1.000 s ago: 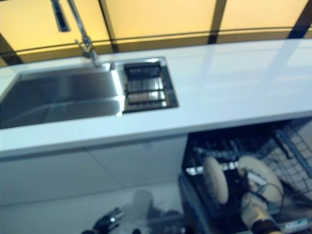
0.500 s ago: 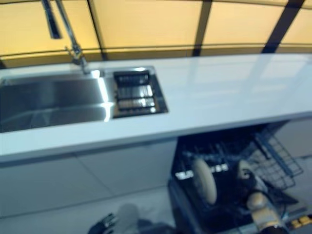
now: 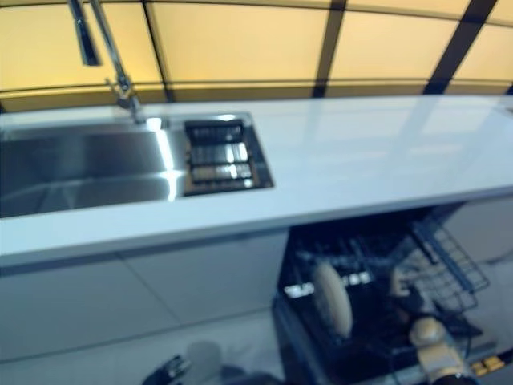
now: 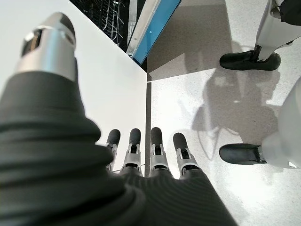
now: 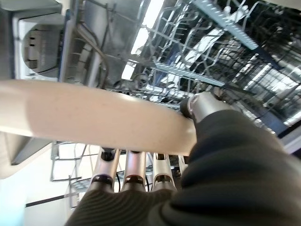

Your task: Take plates into dishwasher

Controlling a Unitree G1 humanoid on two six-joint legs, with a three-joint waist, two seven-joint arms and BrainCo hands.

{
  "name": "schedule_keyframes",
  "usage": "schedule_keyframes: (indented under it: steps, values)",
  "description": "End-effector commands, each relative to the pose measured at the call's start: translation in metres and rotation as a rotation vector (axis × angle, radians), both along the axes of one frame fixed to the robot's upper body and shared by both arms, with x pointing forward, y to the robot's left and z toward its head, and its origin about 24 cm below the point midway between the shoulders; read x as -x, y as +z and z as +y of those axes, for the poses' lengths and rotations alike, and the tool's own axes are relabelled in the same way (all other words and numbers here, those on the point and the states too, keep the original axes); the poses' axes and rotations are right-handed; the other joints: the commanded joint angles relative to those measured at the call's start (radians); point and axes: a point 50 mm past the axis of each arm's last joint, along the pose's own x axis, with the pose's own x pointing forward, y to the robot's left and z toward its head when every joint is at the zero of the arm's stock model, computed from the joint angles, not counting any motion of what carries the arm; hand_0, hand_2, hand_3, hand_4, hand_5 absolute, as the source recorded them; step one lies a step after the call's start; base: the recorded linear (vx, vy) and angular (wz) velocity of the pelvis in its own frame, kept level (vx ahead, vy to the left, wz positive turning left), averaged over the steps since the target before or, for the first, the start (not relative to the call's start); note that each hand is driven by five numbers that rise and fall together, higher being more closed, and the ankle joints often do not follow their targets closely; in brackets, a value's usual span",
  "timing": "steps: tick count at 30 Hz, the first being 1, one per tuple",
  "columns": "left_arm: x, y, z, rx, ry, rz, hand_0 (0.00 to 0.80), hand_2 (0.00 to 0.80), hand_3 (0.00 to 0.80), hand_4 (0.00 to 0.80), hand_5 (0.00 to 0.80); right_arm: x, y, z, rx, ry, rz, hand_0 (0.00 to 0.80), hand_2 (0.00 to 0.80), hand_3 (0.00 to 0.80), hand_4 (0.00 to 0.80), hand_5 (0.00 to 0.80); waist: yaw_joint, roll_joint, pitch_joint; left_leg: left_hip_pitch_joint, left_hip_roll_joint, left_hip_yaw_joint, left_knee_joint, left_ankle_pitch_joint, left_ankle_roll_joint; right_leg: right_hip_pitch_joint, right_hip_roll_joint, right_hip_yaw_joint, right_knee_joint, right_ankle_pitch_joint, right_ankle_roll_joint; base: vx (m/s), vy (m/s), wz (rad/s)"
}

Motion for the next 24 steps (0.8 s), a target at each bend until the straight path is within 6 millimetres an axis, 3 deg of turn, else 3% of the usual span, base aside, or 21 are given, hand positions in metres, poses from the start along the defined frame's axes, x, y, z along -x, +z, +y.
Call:
schedule_keyframes:
  steps: [1,13,20,24]
  values:
    - [-0.015,0.005,0.003,-0.017,0.001,-0.047,0.0,0.0,0.0,0.0,0.0,-0.027,0.051,-0.01,0.105,0.051,-0.119,0.8,0.8,0.8,0.8,0.8,0.005,-0.017,-0.01,0.0,-0.046,0.031,-0.001,-0.051,0.056,0.016,0.038,0.012,0.024,-0.014,0.023,0.0,0.0,0.0]
    - [-0.022,0.01,0.007,-0.036,-0.024,-0.055,0.0,0.0,0.0,0.0,0.0,-0.058,0.083,-0.018,0.266,0.053,-0.098,0.8,0.8,0.8,0.8,0.8,0.049,-0.015,0.0,-0.009,-0.055,0.006,-0.001,-0.05,0.056,0.02,0.033,-0.009,0.019,-0.014,0.021,0.005,-0.024,0.0]
    - [-0.033,0.017,0.01,-0.031,-0.03,-0.088,0.0,0.0,0.0,0.0,0.0,-0.069,0.109,-0.04,0.404,-0.052,-0.064,0.8,0.8,0.8,0.8,0.8,0.084,0.007,0.032,-0.046,-0.067,-0.013,-0.001,-0.038,0.054,-0.006,0.031,-0.02,0.019,-0.008,0.018,-0.05,-0.026,0.05]
    - [-0.04,0.022,0.01,-0.026,-0.035,-0.118,0.0,0.0,0.0,0.0,0.0,-0.068,0.114,-0.052,0.454,-0.103,-0.031,0.8,0.8,0.8,0.8,0.8,0.095,0.02,0.056,-0.071,-0.072,-0.022,-0.001,-0.028,0.055,-0.029,0.029,-0.025,0.02,-0.002,0.018,-0.093,-0.017,0.12]
